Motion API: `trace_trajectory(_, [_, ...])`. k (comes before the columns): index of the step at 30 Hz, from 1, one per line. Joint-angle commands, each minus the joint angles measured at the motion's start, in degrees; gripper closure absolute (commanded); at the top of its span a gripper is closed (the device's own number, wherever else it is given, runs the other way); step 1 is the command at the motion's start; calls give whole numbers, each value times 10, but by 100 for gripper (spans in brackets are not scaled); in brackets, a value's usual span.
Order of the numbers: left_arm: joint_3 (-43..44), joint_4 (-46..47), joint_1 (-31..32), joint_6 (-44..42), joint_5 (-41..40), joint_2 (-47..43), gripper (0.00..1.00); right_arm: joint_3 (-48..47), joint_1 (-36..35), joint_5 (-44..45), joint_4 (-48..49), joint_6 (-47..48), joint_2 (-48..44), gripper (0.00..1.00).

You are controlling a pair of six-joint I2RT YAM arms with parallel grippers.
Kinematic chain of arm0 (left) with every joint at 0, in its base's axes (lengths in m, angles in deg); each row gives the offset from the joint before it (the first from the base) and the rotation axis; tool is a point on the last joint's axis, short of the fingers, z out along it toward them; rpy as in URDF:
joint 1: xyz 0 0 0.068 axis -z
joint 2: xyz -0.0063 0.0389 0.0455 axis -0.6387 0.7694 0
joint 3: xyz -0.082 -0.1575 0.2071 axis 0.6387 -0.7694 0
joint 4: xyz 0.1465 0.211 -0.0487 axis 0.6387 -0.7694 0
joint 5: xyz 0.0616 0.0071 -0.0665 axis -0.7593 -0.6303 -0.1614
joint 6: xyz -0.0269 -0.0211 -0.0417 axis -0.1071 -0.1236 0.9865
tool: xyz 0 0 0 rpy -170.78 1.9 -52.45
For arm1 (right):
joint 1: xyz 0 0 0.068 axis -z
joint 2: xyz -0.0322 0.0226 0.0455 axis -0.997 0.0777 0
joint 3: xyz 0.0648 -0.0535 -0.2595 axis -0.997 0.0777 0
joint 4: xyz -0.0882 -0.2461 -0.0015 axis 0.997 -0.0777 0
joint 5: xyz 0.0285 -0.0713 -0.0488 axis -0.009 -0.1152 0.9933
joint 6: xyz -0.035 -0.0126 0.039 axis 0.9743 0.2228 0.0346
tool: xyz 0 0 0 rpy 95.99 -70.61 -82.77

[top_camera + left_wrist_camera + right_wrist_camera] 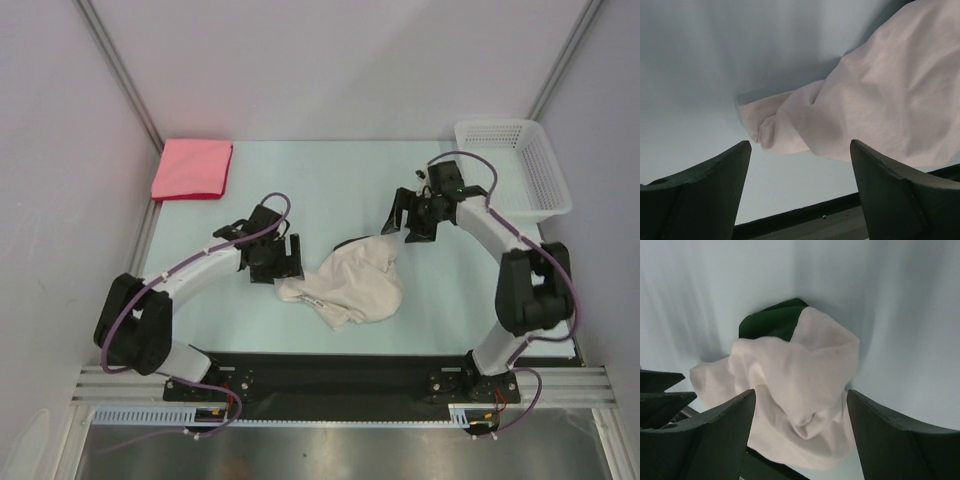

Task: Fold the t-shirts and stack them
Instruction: Move the tshirt to the center of the board, then flatten the tshirt out

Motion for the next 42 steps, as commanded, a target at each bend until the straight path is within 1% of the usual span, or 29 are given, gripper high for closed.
trace_trajectory(1, [-3, 18, -2, -16, 10, 15, 13, -70, -4, -44, 10, 20, 66, 21])
trace_trajectory(7, [-50, 48, -5, -10, 30, 32, 17, -105, -10, -34, 4, 38, 138, 22])
trace_trajectory(9, [-57, 54, -6, -14, 49, 42, 26, -112, -12, -43, 4, 38, 160, 29])
trace_trajectory(10, [-57, 61, -10, -17, 54, 45, 35, -118, -17, -46, 3, 37, 167, 40])
trace_trajectory(12, [-55, 69, -18, -21, 71, 56, 42, -120, -16, -55, 3, 37, 174, 51])
trace_trajectory(13, [-50, 68, -21, -27, 74, 62, 49, -118, -17, -56, 4, 30, 174, 62])
trace_trajectory(14, [-37, 66, -26, -29, 74, 67, 60, -117, -17, -56, 3, 28, 175, 63])
trace_trajectory(15, [-32, 63, -34, -32, 72, 69, 63, -117, -16, -58, 2, 24, 176, 63])
trace_trajectory(16, [-25, 61, -38, -35, 73, 75, 63, -117, -14, -58, -7, 19, 176, 57])
trace_trajectory(17, [-15, 59, -42, -37, 76, 77, 60, -117, -14, -56, -14, 18, 174, 46])
trace_trajectory(19, [-7, 53, -45, -42, 79, 78, 54, -112, -16, -54, -23, 27, 157, 32])
trace_trajectory(21, [-9, 59, -45, -43, 80, 75, 52, -91, -19, -48, -15, 30, 148, 30])
trace_trajectory(23, [-14, 68, -45, -43, 86, 75, 58, -79, -20, -50, -14, 26, 154, 42])
trace_trajectory(24, [-14, 77, -45, -43, 88, 76, 62, -76, -23, -51, -14, 24, 158, 51])
trace_trajectory(25, [-11, 78, -46, -48, 90, 77, 78, -74, -23, -55, -10, 21, 162, 66])
trace_trajectory(26, [2, 78, -46, -51, 87, 76, 87, -73, -24, -56, -5, 15, 162, 75])
trace_trajectory(27, [11, 70, -47, -57, 79, 73, 96, -80, -24, -56, 2, 11, 160, 86])
trace_trajectory(28, [23, 63, -47, -59, 50, 67, 100, -88, -24, -41, 2, 6, 158, 100])
trace_trajectory(31, [89, 38, -53, -68, -3, 40, 100, -165, -16, -13, -8, -1, 155, 100])
trace_trajectory(32, [131, 35, -54, -71, -20, 32, 100, -191, -13, -5, -15, -4, 156, 100])
trace_trajectory(33, [157, 24, -56, -74, -35, 18, 100, -254, -11, 1, -28, -6, 157, 100])
trace_trajectory(34, [183, 18, -56, -77, -49, 11, 99, -284, -5, 19, -36, -10, 157, 100])
trace_trajectory(35, [236, 13, -56, -79, -80, 6, 100, -313, -4, 28, -43, -13, 156, 100])
trace_trajectory(37, [287, 2, -55, -85, -105, -12, 100, -395, -1, 46, -62, -16, 146, 100])
trace_trajectory(38, [326, 1, -56, -87, -122, -20, 99, -417, 0, 53, -68, -18, 136, 100])
trace_trajectory(39, [341, 0, -56, -90, -133, -30, 100, -429, 0, 62, -79, -17, 113, 100])
trace_trajectory(40, [349, -1, -56, -91, -164, -78, 100, -387, 0, 96, -82, -18, 50, 100])
trace_trajectory(41, [349, -1, -56, -90, -164, -78, 100, -386, 0, 106, -82, -18, 18, 100])
trace_trajectory(42, [334, -1, -56, -87, -167, -116, 99, -302, -2, 113, -79, -21, -16, 100])
